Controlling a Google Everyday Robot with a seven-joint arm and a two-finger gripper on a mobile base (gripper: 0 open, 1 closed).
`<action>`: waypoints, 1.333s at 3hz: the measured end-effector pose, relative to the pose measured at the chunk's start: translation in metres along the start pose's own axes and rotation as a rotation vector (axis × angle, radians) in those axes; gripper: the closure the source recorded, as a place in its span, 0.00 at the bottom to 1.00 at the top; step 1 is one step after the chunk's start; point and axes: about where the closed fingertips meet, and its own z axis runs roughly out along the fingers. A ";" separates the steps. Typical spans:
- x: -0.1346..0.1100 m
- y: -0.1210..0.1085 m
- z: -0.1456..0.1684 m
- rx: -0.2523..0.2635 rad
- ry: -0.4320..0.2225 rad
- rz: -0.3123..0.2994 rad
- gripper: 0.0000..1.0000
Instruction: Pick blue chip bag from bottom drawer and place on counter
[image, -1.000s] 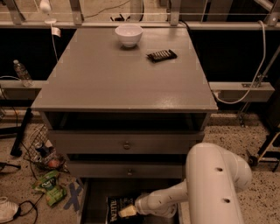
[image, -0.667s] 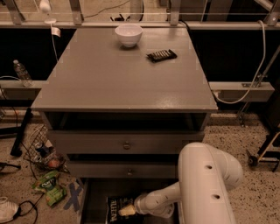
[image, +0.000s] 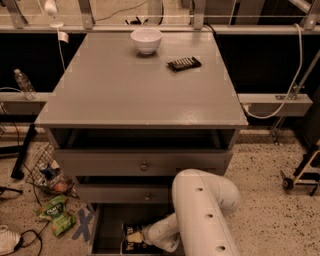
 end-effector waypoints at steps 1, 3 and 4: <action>-0.009 0.018 0.023 -0.003 0.000 -0.006 0.00; -0.017 0.027 0.027 -0.005 0.000 -0.009 0.00; -0.017 0.027 0.027 -0.005 0.000 -0.009 0.00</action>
Offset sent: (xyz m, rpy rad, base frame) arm 0.1998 0.5909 -0.3097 0.0175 -0.0436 0.1442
